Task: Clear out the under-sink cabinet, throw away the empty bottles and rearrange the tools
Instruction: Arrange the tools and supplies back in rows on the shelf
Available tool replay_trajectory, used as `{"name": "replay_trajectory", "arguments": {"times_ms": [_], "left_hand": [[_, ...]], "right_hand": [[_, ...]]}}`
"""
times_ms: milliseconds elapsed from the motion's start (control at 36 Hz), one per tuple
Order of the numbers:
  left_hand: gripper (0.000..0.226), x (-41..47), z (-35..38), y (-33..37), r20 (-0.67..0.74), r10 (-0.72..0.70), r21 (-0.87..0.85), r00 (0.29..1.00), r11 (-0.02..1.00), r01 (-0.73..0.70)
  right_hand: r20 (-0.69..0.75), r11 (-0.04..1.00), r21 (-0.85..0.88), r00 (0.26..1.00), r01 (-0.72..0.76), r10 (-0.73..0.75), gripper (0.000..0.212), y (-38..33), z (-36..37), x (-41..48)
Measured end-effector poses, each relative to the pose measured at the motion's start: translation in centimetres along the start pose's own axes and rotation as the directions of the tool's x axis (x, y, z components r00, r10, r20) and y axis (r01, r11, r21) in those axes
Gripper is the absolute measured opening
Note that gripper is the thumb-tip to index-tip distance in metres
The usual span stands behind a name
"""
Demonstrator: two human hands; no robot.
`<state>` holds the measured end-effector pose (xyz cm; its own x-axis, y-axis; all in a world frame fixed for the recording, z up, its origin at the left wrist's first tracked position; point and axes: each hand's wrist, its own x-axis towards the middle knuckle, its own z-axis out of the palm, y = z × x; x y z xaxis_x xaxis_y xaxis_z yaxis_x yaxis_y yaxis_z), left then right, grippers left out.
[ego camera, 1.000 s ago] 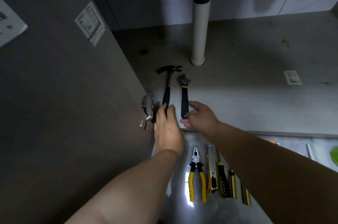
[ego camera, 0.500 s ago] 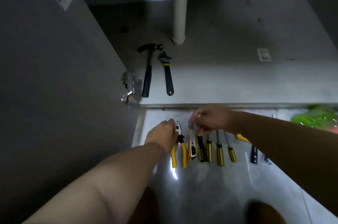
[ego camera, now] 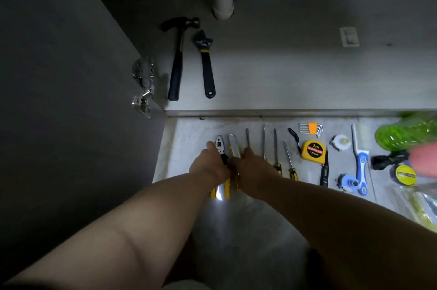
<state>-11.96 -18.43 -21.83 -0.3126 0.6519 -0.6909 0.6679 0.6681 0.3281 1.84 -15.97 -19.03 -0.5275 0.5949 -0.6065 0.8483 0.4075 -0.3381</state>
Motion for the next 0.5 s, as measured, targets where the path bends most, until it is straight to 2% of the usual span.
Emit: {"name": "replay_trajectory", "arguments": {"times_ms": [167,250,333,417,500], "left_hand": [[0.054,-0.2,-0.7,-1.8,0.001,0.136,-0.111,0.991,0.985,-0.135],[0.058,-0.4,-2.0,-2.4,0.013,0.233,-0.126,0.972,0.965,-0.229],[0.056,-1.0,-3.6,-2.3,0.026,0.323,-0.032,0.946,0.946,-0.323],[0.049,-2.0,-5.0,-1.6,0.014,0.407,0.080,0.913,0.910,-0.407],[0.050,-3.2,-5.9,-0.2,0.028,0.489,0.150,0.872,0.860,-0.488]], "right_hand": [[0.022,0.999,-0.018,0.999,-0.033,0.034,0.051,-0.1,0.8,0.4],[-0.017,0.999,0.035,1.000,0.002,-0.002,0.042,0.4,0.5,0.0],[-0.057,0.994,0.104,0.998,0.029,-0.024,0.029,1.2,-0.2,-0.7],[-0.013,0.993,0.096,0.997,0.076,-0.075,0.027,2.2,-2.0,-1.3],[0.018,0.972,0.165,0.985,0.169,-0.174,0.017,3.4,-4.4,-2.0]]}}
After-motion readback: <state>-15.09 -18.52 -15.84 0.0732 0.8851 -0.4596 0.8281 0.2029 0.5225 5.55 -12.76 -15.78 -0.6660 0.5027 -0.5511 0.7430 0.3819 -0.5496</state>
